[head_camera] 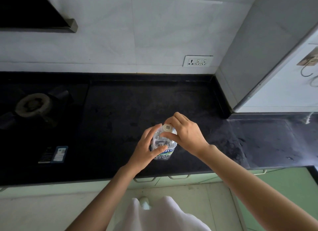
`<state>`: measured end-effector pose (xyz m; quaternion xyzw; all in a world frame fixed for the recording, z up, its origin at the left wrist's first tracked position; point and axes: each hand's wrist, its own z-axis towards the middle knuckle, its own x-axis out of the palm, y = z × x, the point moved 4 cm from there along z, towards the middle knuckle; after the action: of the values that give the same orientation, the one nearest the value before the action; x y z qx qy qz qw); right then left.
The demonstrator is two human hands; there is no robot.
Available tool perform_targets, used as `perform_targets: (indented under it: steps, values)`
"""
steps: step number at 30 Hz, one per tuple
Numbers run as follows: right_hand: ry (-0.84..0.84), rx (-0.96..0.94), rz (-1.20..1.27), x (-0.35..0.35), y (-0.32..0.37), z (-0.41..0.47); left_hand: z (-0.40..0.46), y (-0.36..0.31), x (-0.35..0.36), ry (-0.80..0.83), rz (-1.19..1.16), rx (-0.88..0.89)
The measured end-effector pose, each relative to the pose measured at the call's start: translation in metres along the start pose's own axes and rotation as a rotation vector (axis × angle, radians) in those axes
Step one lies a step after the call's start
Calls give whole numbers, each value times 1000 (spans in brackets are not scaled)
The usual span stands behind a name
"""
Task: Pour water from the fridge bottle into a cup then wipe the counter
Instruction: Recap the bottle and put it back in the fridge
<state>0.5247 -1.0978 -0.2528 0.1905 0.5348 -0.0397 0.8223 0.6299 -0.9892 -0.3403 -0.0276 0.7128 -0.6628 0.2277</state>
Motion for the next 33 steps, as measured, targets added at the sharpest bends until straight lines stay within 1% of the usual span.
perform_targets:
  steps: [2, 3, 7, 9, 12, 15, 17, 19, 21, 24, 26, 29, 33]
  values:
    - [5, 35, 30, -5, 2, 4, -1, -1, -1, 9, -13, -4]
    - [37, 24, 64, -9, 1, 6, -1, -1, -1, 13, -23, -6]
    - [328, -101, 259, -21, -6, 13, 0, -1, -2, 18, -52, 0]
    - [376, -151, 259, -23, -8, 14, 0, 0, -1, 22, -45, 2]
    - [331, -214, 156, -21, -7, 16, 0, -1, -1, 12, -39, 0]
    - [224, -233, 24, -15, -4, 12, 1, -1, -2, 4, -25, -1]
    - [131, -150, -11, -11, -2, 6, 1, 0, -1, 6, -20, 1]
    - [69, -42, 40, -10, -3, 0, 1, 0, -1, 9, -15, 7]
    - [94, -21, 129, -11, -3, -2, 2, 0, 0, 10, -24, 2]
    - [255, -137, 237, -15, -1, 1, 2, 1, 0, 16, -42, -7]
    - [302, -168, 270, -17, -2, 5, 2, 1, 0, 21, -45, 2]
    - [276, -162, 254, -14, -3, 10, 1, -2, -1, 10, -40, 7]
    - [191, -172, 154, -7, -3, 7, 2, -2, -2, 8, -19, 4]
